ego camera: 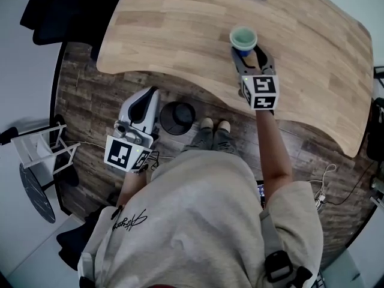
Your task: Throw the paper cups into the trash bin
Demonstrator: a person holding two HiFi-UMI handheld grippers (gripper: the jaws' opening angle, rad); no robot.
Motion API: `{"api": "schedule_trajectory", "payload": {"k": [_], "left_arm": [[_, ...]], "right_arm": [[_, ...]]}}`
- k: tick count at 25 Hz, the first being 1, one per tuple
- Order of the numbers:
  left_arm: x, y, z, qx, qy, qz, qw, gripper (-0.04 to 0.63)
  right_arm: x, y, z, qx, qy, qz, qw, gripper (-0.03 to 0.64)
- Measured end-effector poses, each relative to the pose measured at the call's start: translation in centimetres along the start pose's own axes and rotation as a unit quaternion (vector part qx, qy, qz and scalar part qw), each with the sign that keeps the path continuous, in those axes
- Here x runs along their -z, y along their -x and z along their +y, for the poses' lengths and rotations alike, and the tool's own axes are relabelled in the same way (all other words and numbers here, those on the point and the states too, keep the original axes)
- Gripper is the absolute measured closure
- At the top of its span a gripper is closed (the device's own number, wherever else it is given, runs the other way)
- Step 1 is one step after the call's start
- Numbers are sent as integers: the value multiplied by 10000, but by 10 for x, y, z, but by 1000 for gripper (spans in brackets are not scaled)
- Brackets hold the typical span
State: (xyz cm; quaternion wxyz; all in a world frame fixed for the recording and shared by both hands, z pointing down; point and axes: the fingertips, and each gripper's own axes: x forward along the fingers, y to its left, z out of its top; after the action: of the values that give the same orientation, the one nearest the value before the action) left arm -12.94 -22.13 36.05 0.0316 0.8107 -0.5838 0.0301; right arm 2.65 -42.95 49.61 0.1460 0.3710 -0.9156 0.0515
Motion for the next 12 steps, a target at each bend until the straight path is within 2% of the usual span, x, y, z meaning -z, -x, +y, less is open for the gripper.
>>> {"api": "schedule_trajectory", "payload": {"k": [12], "left_arm": [[-9, -20, -22, 481, -27, -63, 9988, 594]], "right_arm": [[-39, 47, 4, -40, 58, -342, 9994, 351]]}}
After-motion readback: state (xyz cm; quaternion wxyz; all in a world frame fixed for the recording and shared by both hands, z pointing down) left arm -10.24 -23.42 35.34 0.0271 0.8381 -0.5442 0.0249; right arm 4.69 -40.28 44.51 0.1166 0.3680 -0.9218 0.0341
